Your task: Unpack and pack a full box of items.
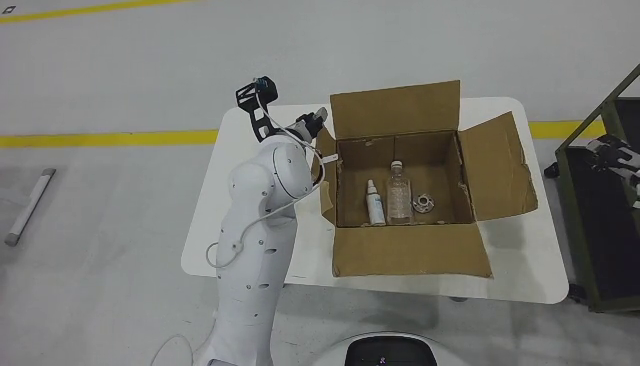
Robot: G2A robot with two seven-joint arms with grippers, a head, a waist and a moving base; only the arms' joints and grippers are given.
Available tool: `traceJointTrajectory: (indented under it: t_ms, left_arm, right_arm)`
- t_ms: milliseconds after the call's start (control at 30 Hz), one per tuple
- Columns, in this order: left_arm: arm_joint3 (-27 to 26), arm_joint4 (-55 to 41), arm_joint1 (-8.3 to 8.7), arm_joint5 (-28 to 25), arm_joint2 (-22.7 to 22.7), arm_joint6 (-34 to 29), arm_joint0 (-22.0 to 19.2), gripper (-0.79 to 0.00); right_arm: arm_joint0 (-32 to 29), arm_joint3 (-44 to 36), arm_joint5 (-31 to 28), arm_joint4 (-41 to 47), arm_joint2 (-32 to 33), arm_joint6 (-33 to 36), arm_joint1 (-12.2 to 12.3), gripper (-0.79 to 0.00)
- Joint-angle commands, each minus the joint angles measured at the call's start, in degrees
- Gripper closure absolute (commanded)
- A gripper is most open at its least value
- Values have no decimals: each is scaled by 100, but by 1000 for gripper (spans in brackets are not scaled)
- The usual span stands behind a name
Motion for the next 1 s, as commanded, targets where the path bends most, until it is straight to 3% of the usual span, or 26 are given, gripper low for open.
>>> traceJointTrajectory:
  t_ms: [0, 133, 300, 500, 600, 733, 900, 967]
  left_arm:
    - [0, 0, 0, 0, 0, 0, 0, -785]
    - [0, 0, 0, 0, 0, 0, 0, -785]
    - [0, 0, 0, 0, 0, 0, 0, -785]
    - [0, 0, 0, 0, 0, 0, 0, -785]
    - [0, 0, 0, 0, 0, 0, 0, -785]
    - [0, 0, 0, 0, 0, 0, 0, -785]
    - [-31, 104, 26, -46, -144, 321, 201, -785]
    - [-66, 244, 45, -22, -244, 356, 286, -770]
  right_arm:
    - [-22, -2, -39, 15, -23, -20, -2, 0]
    - [-427, 94, -163, 406, -225, -839, -78, 0]
    - [-830, 717, -741, -50, -814, -2436, -162, 0]
    - [-511, 1291, -1119, 210, -1520, -3416, -260, 0]
    - [-319, 1133, -1430, 471, -1703, -3442, -276, 0]
    - [-236, 806, -1948, 842, -1927, -2951, -269, 0]
    - [-245, 584, -2825, 495, -2321, -2171, -210, 0]
    - [-287, 596, -2896, 350, -2450, -2073, -202, 0]
